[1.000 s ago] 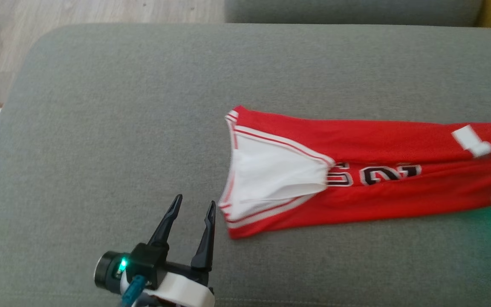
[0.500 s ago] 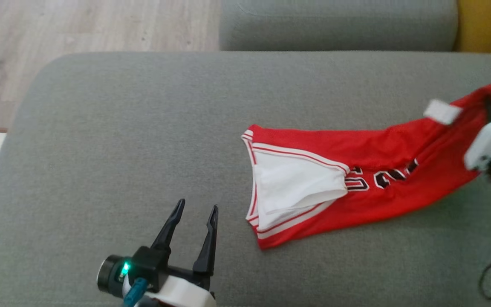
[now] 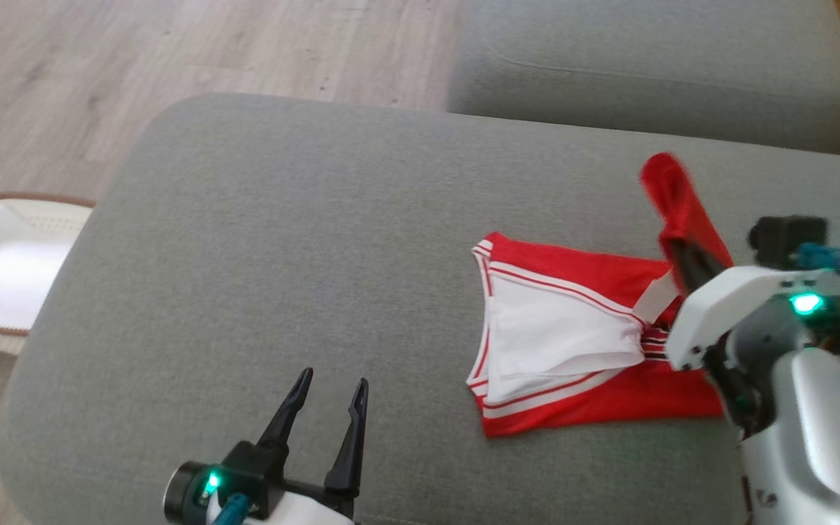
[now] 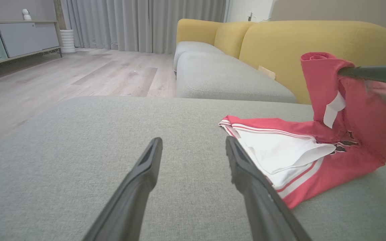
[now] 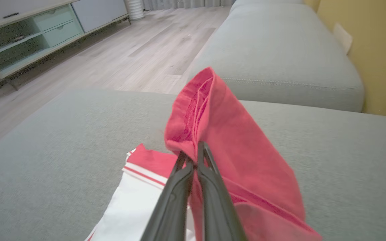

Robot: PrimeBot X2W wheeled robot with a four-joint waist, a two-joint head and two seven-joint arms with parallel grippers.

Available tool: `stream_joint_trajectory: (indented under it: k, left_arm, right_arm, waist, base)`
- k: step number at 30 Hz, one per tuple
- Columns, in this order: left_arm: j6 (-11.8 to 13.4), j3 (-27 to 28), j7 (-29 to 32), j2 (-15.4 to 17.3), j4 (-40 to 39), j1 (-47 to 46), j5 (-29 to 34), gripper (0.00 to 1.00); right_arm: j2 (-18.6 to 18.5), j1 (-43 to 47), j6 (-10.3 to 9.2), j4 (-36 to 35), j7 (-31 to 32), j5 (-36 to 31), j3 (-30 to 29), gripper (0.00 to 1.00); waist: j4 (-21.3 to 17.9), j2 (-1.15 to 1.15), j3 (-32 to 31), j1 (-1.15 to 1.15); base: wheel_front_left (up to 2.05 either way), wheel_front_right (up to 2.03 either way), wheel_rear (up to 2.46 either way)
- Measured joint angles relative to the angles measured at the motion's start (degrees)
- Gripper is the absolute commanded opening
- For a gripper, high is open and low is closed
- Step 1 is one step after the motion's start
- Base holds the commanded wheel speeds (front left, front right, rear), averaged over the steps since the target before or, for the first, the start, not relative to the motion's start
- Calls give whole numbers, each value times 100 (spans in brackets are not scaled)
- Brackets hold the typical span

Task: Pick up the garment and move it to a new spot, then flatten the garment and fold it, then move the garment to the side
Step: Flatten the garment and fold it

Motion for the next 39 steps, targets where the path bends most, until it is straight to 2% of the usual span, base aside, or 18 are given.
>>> stream_joint_trajectory:
  k: [13, 26, 32, 38, 39]
  left_arm:
    - [-59, -92, 0, -1, 174, 6, 29, 100]
    - [-101, -182, 0, -2, 237, -46, 12, 100]
    - [-100, -210, 0, -3, 246, -63, 12, 100]
    - [-100, -232, 0, -3, 267, -70, 11, 100]
    - [-100, -234, 0, -3, 267, -72, 11, 100]
  right_arm:
    - [33, 33, 0, 625, -164, 677, 1096, 0]
    - [32, -143, 0, 1813, -793, 1073, 1430, 0]
    - [32, -533, 0, 2296, -1354, 970, 1369, 0]
    - [31, -766, 0, 2743, -1570, 1137, 1478, 0]
    - [31, -791, 0, 2820, -1610, 1230, 1521, 20]
  waist:
    - [552, 0, 102, 0]
    - [837, 0, 195, 0]
    - [861, 0, 191, 0]
    - [837, 0, 189, 0]
    - [832, 0, 195, 0]
  base:
    - [0, 0, 0]
    - [0, 0, 0]
    - [0, 0, 0]
    - [0, 0, 0]
    - [0, 0, 0]
